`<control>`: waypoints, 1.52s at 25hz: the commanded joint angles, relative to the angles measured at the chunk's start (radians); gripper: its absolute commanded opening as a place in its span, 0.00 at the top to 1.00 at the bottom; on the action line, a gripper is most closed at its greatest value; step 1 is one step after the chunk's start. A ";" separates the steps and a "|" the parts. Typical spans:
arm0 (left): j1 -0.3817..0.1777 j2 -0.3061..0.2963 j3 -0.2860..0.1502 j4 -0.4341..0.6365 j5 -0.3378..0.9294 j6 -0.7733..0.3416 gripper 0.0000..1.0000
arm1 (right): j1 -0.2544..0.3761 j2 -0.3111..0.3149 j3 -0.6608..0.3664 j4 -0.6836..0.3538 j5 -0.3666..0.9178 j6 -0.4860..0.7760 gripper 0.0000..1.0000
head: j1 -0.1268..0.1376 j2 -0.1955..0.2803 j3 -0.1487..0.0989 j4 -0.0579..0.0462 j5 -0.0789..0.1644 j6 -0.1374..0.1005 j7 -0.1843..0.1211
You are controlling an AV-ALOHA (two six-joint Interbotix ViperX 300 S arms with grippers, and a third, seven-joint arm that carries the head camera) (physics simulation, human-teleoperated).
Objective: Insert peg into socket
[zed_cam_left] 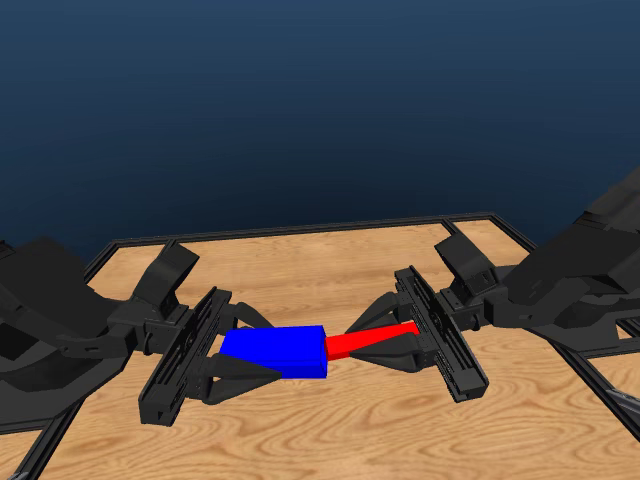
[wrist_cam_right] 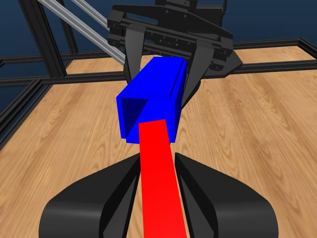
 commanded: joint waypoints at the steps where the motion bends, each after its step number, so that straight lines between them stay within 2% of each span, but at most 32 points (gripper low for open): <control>1: 0.023 -0.010 -0.026 0.005 -0.045 0.000 1.00 | -0.019 0.021 -0.057 -0.025 0.007 0.033 1.00 | 0.005 0.004 -0.020 0.000 -0.013 -0.005 0.000; 2: 0.015 -0.001 -0.015 0.006 -0.035 -0.004 1.00 | -0.024 0.017 -0.058 -0.039 0.004 0.049 1.00 | 0.006 0.004 -0.020 0.000 -0.015 -0.004 0.001; 5: 0.015 0.008 -0.022 0.008 -0.040 -0.016 1.00 | -0.033 0.023 -0.072 -0.053 0.022 0.058 1.00 | 0.010 0.003 -0.020 0.002 -0.015 -0.003 0.008; 7: 0.019 0.027 -0.012 0.004 -0.031 -0.017 1.00 | -0.040 0.005 -0.092 -0.063 0.028 0.065 1.00 | 0.012 0.002 -0.019 0.003 -0.014 -0.003 0.010; 8: 0.017 0.019 -0.030 0.006 -0.039 -0.021 1.00 | -0.045 0.013 -0.094 -0.070 0.041 0.067 1.00 | 0.014 0.001 -0.019 0.003 -0.013 -0.004 0.011; 9: 0.018 0.027 -0.030 0.005 -0.032 -0.023 1.00 | -0.049 0.014 -0.109 -0.076 0.061 0.072 1.00 | 0.014 0.000 -0.019 0.003 -0.014 -0.004 0.012; 10: 0.015 0.034 -0.030 0.006 -0.034 -0.022 1.00 | -0.052 0.033 -0.109 -0.081 0.058 0.082 1.00 | 0.014 0.000 -0.019 0.003 -0.013 -0.006 0.013; 14: 0.008 0.046 -0.039 0.006 -0.041 -0.027 1.00 | -0.064 0.107 -0.224 -0.136 0.155 0.126 1.00 | 0.010 -0.007 -0.016 0.001 -0.014 -0.011 0.014; 15: 0.005 0.060 -0.030 0.003 -0.043 -0.027 1.00 | -0.065 0.113 -0.237 -0.139 0.169 0.130 1.00 | 0.011 -0.008 -0.016 0.001 -0.014 -0.012 0.014; 16: 0.001 0.055 -0.035 0.000 -0.049 -0.027 1.00 | -0.062 0.107 -0.247 -0.158 0.189 0.156 0.26 | 0.011 -0.008 -0.016 0.001 -0.015 -0.013 0.015; 17: -0.004 0.052 -0.036 -0.004 -0.058 -0.027 1.00 | -0.067 0.106 -0.248 -0.161 0.200 0.165 0.00 | 0.012 -0.010 -0.016 0.001 -0.015 -0.014 0.015; 20: -0.012 0.055 -0.029 -0.013 -0.062 -0.026 1.00 | -0.063 0.087 -0.223 -0.155 0.219 0.179 0.00 | 0.015 -0.015 -0.015 0.001 -0.017 -0.016 0.014; 23: -0.012 0.061 -0.022 -0.010 -0.063 -0.033 1.00 | -0.064 0.056 -0.181 -0.157 0.247 0.214 0.00 | 0.020 -0.023 -0.017 0.001 -0.028 -0.019 0.008; 24: -0.015 0.064 -0.032 -0.014 -0.083 -0.037 1.00 | -0.064 0.038 -0.166 -0.154 0.272 0.221 0.00 | 0.021 -0.025 -0.018 0.001 -0.031 -0.021 0.007; 27: -0.013 0.067 -0.030 -0.016 -0.079 -0.037 1.00 | -0.055 0.018 -0.093 -0.137 0.259 0.237 0.00 | 0.025 -0.030 -0.018 0.002 -0.034 -0.024 0.007; 31: -0.015 0.071 -0.042 -0.015 -0.090 -0.040 1.00 | -0.039 -0.055 -0.022 -0.103 0.216 0.269 0.00 | 0.025 -0.038 -0.017 0.001 -0.036 -0.025 0.005; 33: -0.021 0.081 -0.031 -0.015 -0.102 -0.045 1.00 | -0.022 -0.071 0.011 -0.100 0.217 0.269 0.00 | 0.024 -0.041 -0.016 0.001 -0.037 -0.026 0.005; 35: -0.022 0.083 -0.043 -0.011 -0.092 -0.042 1.00 | -0.022 -0.085 0.027 -0.081 0.210 0.289 0.00 | 0.023 -0.046 -0.015 0.001 -0.035 -0.025 0.003; 38: -0.027 0.090 -0.040 -0.014 -0.095 -0.041 1.00 | 0.003 -0.071 0.061 -0.063 0.199 0.316 0.00 | 0.024 -0.052 -0.013 0.002 -0.033 -0.024 0.003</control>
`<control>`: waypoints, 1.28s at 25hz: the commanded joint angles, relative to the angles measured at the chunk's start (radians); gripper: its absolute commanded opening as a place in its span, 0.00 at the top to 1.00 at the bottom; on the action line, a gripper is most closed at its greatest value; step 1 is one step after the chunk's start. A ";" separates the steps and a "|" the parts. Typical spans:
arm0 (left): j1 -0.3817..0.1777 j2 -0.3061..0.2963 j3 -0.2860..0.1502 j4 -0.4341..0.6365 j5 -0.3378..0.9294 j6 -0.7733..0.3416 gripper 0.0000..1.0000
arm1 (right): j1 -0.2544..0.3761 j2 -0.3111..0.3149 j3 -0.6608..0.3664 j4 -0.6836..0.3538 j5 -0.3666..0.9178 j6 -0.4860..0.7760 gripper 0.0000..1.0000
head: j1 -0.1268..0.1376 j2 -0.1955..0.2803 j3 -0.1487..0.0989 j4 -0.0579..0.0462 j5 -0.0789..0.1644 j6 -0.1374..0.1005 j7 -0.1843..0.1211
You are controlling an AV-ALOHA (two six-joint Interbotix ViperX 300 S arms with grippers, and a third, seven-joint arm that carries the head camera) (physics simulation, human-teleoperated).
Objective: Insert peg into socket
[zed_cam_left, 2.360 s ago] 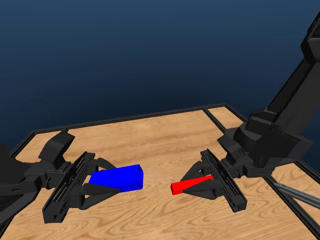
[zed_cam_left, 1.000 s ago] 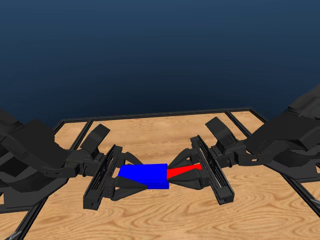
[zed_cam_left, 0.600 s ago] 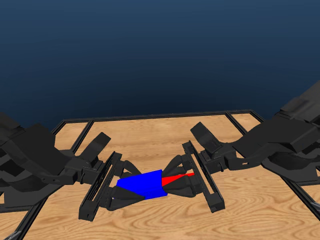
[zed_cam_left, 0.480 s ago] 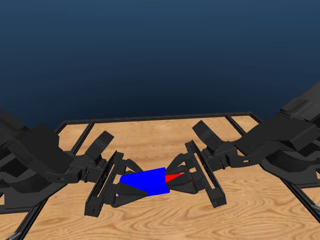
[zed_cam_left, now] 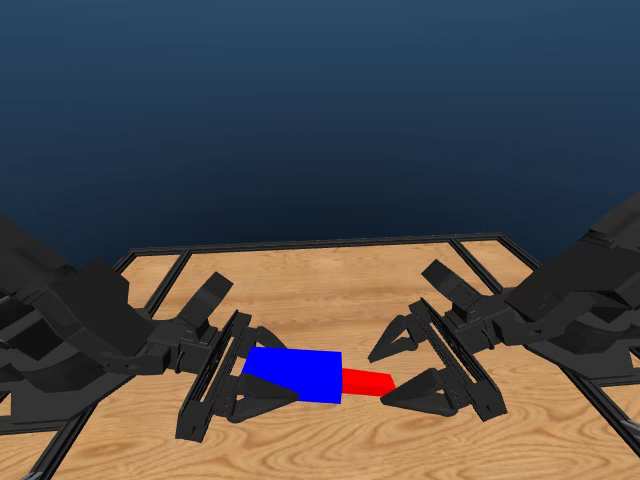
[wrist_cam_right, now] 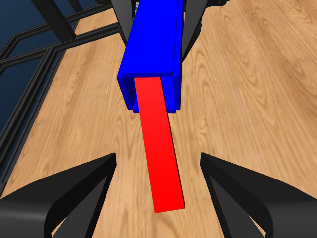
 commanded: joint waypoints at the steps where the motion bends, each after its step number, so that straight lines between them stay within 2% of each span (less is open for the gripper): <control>1: -0.009 -0.013 -0.029 0.000 -0.045 0.005 1.00 | 0.036 -0.011 0.032 0.024 -0.049 0.045 0.00 | 0.000 -0.019 -0.010 0.001 -0.009 -0.001 -0.001; 2: -0.013 -0.009 -0.025 0.000 -0.039 0.007 1.00 | 0.039 -0.025 0.016 0.036 -0.032 0.046 0.00 | 0.001 -0.022 -0.009 0.001 -0.009 0.000 0.000; 3: -0.013 -0.009 -0.024 -0.001 -0.038 0.008 1.00 | 0.050 0.003 0.028 0.025 -0.030 0.054 0.00 | 0.001 -0.024 -0.009 0.001 -0.008 0.000 0.000; 7: -0.026 -0.019 -0.033 -0.014 -0.052 0.021 1.00 | 0.064 0.019 0.054 0.018 -0.016 0.164 0.00 | -0.004 -0.039 -0.002 0.000 -0.004 0.003 -0.006; 8: -0.030 -0.007 -0.028 -0.015 -0.048 0.026 1.00 | 0.067 0.050 0.064 0.010 -0.003 0.169 0.70 | -0.006 -0.044 0.000 0.000 -0.002 0.002 -0.008; 9: -0.033 -0.012 -0.030 -0.018 -0.049 0.027 1.00 | 0.073 0.055 0.063 0.026 -0.011 0.163 1.00 | -0.008 -0.049 0.002 -0.001 -0.001 0.002 -0.008; 11: -0.035 -0.015 -0.028 -0.016 -0.042 0.025 1.00 | 0.093 0.052 0.025 -0.028 -0.010 0.168 1.00 | -0.011 -0.055 0.005 -0.001 0.001 0.004 -0.007; 12: -0.041 -0.012 -0.035 -0.027 -0.051 0.031 1.00 | 0.064 0.055 0.015 -0.020 -0.008 0.156 1.00 | -0.013 -0.060 0.008 -0.001 0.003 0.006 -0.007; 13: -0.034 -0.024 -0.033 -0.027 -0.035 0.032 1.00 | 0.064 0.042 -0.013 -0.037 0.033 0.139 1.00 | -0.016 -0.065 0.010 -0.002 0.004 0.007 -0.007; 15: -0.048 -0.009 -0.041 -0.034 -0.044 0.038 1.00 | 0.060 0.049 -0.026 -0.052 0.019 0.128 1.00 | -0.020 -0.072 0.013 -0.003 0.006 0.009 -0.008; 17: -0.059 -0.008 -0.051 -0.033 -0.041 0.038 1.00 | 0.046 0.051 -0.079 -0.079 0.062 0.111 1.00 | -0.024 -0.083 0.019 -0.003 0.010 0.012 -0.009; 20: -0.067 0.002 -0.059 -0.046 -0.040 0.037 1.00 | 0.027 0.086 -0.166 -0.138 0.150 0.099 1.00 | -0.029 -0.097 0.027 -0.003 0.018 0.017 -0.014; 23: -0.076 0.017 -0.066 -0.051 -0.039 0.043 1.00 | 0.010 0.119 -0.239 -0.184 0.182 0.117 1.00 | -0.029 -0.109 0.033 -0.003 0.021 0.021 -0.018; 24: -0.091 0.018 -0.070 -0.047 -0.041 0.043 1.00 | 0.004 0.138 -0.253 -0.199 0.199 0.118 1.00 | -0.028 -0.114 0.036 -0.002 0.023 0.022 -0.018; 26: -0.086 0.018 -0.081 -0.056 -0.043 0.043 1.00 | 0.002 0.147 -0.285 -0.226 0.189 0.132 1.00 | -0.026 -0.120 0.039 -0.001 0.026 0.026 -0.019; 27: -0.094 0.025 -0.068 -0.063 -0.055 0.033 1.00 | -0.010 0.159 -0.306 -0.231 0.209 0.135 1.00 | -0.026 -0.123 0.041 0.000 0.027 0.028 -0.021; 32: -0.111 0.029 -0.067 -0.069 -0.037 0.039 1.00 | -0.016 0.192 -0.339 -0.269 0.249 0.166 1.00 | -0.023 -0.136 0.047 0.002 0.032 0.038 -0.037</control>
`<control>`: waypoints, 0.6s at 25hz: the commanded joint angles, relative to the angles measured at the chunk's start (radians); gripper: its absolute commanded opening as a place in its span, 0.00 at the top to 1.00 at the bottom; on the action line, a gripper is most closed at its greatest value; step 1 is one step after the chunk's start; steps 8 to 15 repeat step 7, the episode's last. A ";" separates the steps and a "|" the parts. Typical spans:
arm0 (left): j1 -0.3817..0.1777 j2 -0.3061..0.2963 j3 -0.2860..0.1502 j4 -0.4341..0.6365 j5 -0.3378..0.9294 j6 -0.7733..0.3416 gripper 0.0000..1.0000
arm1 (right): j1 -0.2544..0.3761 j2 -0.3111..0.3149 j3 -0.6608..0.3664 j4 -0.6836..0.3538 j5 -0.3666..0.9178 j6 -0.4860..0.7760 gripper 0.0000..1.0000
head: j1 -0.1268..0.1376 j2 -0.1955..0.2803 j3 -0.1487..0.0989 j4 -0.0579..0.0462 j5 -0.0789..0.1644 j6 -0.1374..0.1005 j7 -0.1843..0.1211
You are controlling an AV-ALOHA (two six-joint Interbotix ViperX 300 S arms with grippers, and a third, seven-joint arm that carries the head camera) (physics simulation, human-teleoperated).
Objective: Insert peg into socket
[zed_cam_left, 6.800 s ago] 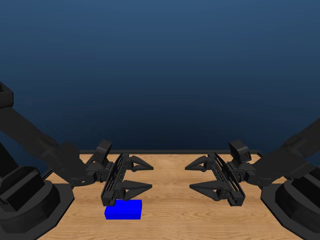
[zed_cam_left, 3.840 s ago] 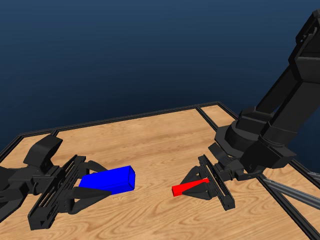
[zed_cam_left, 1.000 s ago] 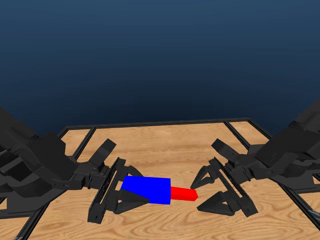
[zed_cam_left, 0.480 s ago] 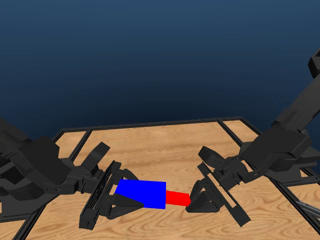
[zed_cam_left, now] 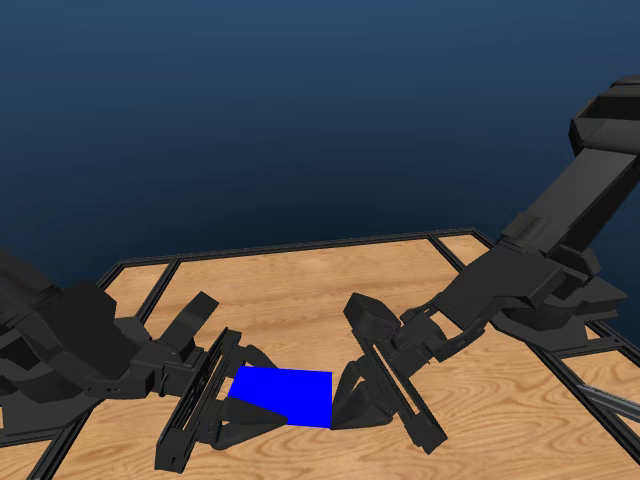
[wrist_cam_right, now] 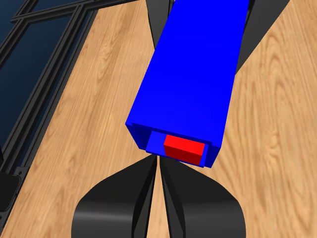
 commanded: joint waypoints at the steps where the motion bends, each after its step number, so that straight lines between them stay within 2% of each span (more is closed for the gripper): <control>1: -0.002 -0.014 -0.019 -0.010 -0.050 0.006 1.00 | -0.032 -0.002 -0.047 -0.019 0.003 0.028 1.00 | 0.004 -0.016 -0.006 0.003 -0.007 0.007 -0.016; 2: 0.001 -0.021 -0.023 -0.016 -0.045 0.010 1.00 | -0.029 -0.004 -0.033 -0.017 0.005 0.032 1.00 | 0.008 -0.017 -0.006 0.004 -0.007 0.008 -0.021; 4: -0.011 -0.014 -0.003 -0.022 -0.058 0.011 1.00 | -0.025 -0.011 0.005 -0.012 0.005 0.057 1.00 | 0.014 -0.018 -0.007 0.006 -0.011 0.009 -0.026; 7: -0.016 -0.023 -0.002 -0.028 -0.073 0.014 1.00 | -0.018 -0.058 0.093 0.044 -0.126 0.089 1.00 | 0.022 -0.017 -0.010 0.007 -0.016 0.004 -0.030; 15: -0.016 -0.023 -0.002 -0.028 -0.073 0.014 1.00 | -0.018 -0.058 0.093 0.044 -0.126 0.089 1.00 | 0.022 -0.017 -0.010 0.007 -0.016 0.004 -0.030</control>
